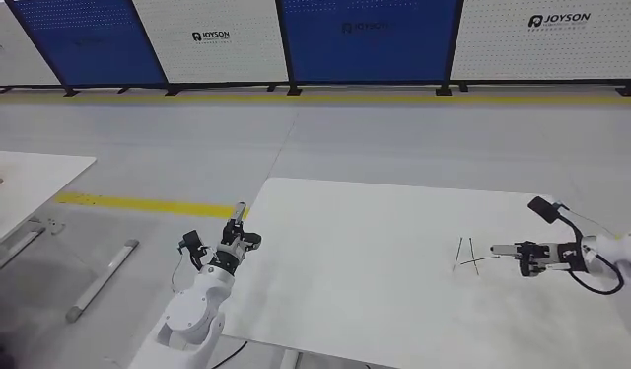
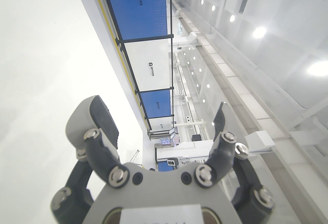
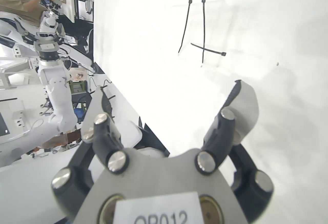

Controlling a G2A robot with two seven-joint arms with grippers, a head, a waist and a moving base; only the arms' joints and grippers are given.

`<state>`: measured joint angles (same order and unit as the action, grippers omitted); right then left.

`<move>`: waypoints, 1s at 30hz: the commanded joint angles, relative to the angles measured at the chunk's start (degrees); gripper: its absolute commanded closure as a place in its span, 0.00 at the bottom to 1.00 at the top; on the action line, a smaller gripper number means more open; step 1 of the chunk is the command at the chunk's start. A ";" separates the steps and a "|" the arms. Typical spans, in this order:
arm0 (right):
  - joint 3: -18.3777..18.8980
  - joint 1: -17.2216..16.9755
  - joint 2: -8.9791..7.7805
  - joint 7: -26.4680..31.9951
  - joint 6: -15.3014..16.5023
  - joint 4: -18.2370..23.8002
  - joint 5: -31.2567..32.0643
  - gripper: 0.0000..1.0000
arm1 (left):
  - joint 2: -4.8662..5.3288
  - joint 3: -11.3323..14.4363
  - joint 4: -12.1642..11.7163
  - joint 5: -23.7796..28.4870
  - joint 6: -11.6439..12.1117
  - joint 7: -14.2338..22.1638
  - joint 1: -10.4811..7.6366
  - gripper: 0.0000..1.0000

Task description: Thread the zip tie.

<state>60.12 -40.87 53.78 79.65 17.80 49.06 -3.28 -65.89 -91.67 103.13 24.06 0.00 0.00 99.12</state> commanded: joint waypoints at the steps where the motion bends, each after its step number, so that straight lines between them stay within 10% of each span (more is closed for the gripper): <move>1: -1.40 1.24 0.15 -0.01 1.68 -1.60 -4.47 0.00 | 0.00 0.00 0.00 0.00 0.00 0.00 0.00 0.00; 18: -10.66 8.63 5.53 -4.54 1.68 -16.74 -7.58 0.00 | 0.00 0.00 0.00 0.00 0.00 0.00 0.00 0.00; 30: -10.66 8.63 5.53 -4.54 1.68 -16.74 -7.58 0.00 | 0.00 0.00 0.00 0.00 0.00 0.00 0.00 0.00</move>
<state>49.46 -32.24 59.31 75.11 19.48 32.33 -10.86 -65.89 -91.67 103.13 24.06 0.00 0.00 99.12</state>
